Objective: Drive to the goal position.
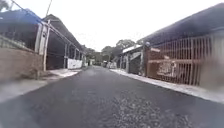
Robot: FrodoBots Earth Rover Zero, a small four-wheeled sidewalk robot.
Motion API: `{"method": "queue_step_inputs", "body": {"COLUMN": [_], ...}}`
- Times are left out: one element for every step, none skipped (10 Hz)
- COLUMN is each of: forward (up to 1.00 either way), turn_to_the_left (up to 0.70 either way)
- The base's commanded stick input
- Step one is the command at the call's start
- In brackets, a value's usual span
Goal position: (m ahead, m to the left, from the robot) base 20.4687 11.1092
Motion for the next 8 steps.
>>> {"method": "queue_step_inputs", "body": {"forward": [0.50, 0.50, 0.50, 0.50, 0.50, 0.50, 0.50, 0.50], "turn_to_the_left": [0.00, 0.00, 0.00, 0.00, 0.00, 0.00, 0.00, 0.00]}}
